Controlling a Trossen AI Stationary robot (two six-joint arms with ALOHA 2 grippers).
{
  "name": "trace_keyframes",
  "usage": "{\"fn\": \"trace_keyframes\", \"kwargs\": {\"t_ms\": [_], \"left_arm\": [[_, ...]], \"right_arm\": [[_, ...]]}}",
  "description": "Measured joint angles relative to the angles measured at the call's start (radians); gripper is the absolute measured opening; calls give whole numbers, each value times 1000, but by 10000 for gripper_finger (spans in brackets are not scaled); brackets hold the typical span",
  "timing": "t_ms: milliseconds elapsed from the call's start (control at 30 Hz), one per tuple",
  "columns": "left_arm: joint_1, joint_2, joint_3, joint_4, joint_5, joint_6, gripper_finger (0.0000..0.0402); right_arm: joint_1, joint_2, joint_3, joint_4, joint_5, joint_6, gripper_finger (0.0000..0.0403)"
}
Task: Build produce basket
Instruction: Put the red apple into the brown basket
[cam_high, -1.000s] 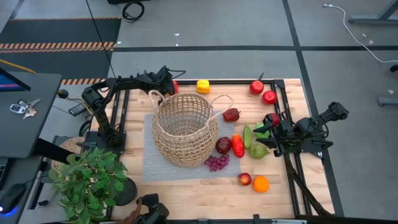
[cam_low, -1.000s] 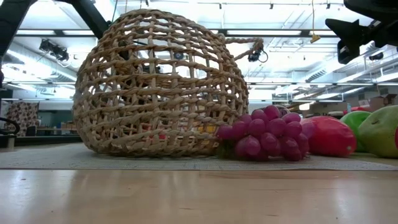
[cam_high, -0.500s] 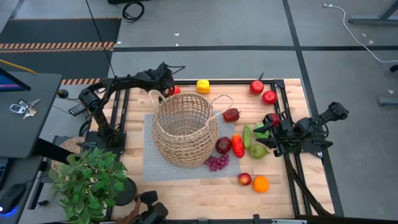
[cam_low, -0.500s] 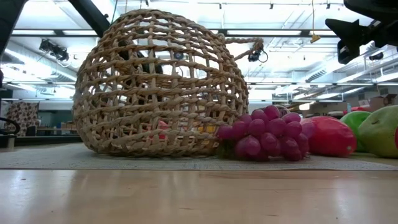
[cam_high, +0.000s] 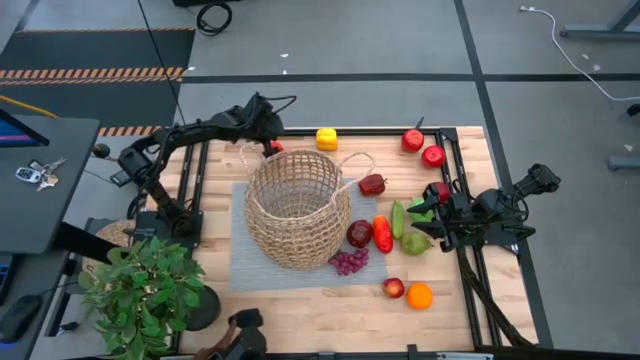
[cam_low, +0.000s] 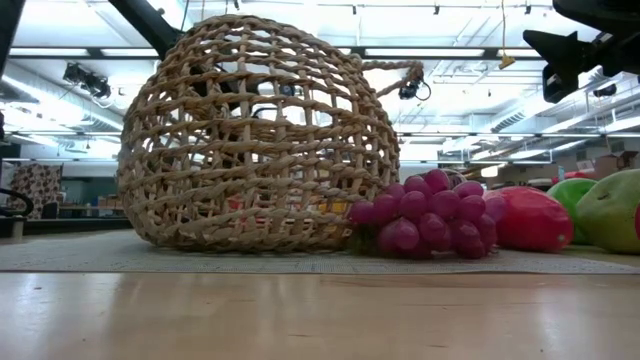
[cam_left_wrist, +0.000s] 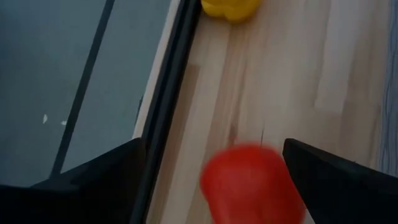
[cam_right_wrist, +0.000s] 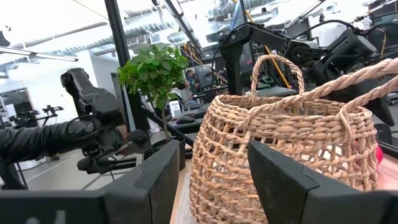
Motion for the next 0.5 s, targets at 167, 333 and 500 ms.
{"fn": "trace_keyframes", "kwargs": {"t_ms": [167, 333, 500], "left_arm": [[2, 31, 0, 32, 19, -39, 389], [2, 82, -1, -8, 63, -41, 389], [2, 122, -1, -7, 51, -40, 389]], "right_arm": [[0, 0, 0, 0, 0, 0, 197], [0, 0, 0, 0, 0, 0, 197], [0, 0, 0, 0, 0, 0, 197]]}}
